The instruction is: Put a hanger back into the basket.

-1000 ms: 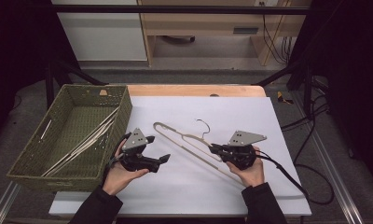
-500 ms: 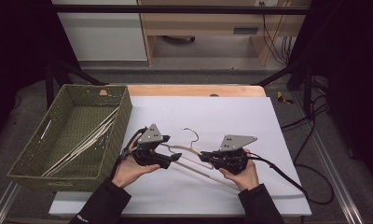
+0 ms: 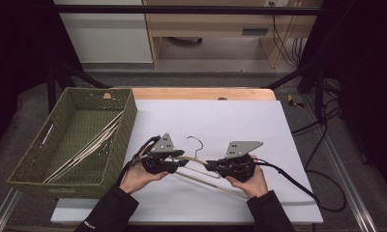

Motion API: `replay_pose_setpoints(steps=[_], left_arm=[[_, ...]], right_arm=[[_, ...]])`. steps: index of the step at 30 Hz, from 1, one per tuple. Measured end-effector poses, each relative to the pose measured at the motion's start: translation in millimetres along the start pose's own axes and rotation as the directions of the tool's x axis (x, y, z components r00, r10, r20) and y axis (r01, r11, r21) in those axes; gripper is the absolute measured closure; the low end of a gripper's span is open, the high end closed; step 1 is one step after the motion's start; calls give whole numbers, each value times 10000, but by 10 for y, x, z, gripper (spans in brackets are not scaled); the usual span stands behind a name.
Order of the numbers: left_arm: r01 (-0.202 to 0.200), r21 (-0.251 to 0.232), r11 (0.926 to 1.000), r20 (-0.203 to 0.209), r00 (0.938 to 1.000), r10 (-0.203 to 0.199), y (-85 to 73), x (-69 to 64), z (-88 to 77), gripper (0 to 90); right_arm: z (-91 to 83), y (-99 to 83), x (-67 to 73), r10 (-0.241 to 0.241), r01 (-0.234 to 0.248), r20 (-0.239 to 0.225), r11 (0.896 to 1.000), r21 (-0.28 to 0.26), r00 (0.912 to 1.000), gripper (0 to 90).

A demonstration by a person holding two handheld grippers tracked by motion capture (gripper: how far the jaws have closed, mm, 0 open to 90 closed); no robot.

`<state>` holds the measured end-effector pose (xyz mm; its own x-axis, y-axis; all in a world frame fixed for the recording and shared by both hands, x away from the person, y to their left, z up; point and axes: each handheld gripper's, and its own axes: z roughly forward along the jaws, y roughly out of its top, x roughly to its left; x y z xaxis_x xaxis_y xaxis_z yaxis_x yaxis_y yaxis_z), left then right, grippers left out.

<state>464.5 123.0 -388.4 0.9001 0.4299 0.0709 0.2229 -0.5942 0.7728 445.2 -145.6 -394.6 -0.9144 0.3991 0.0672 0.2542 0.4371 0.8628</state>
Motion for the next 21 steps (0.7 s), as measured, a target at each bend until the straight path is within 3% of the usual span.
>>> replay_pose_setpoints(steps=[2,6,9,11,15,19,21], left_arm=[[-130,120,9998,-108,9999,131,1,-29,-15,666],[-44,220,9997,115,9999,41,-25,-75,-23,739],[292,167,9994,243,9993,-296,-54,-117,-9,770],[284,195,9994,207,9994,-288,-56,-138,-19,780],[221,196,9996,368,9991,-228,-44,-189,-56,818],[415,47,9991,639,9971,-417,-22,-269,-50,860],[553,-20,9985,572,9968,-551,-11,-297,-53,866]], right_arm=[[5,-1,-4,28,-28,-8,10000,-7,10000,854],[-8,4,-14,-56,61,478,9999,-122,9988,802],[2,-3,-15,-195,202,883,9998,-69,9959,763],[19,-11,-19,-219,223,1018,9997,-26,9946,742],[31,-13,-17,-200,229,1449,9996,-188,9892,660],[3,-1,-14,-240,312,1747,9988,-385,9843,583],[-31,4,-14,-221,322,2003,9984,-475,9795,577]])
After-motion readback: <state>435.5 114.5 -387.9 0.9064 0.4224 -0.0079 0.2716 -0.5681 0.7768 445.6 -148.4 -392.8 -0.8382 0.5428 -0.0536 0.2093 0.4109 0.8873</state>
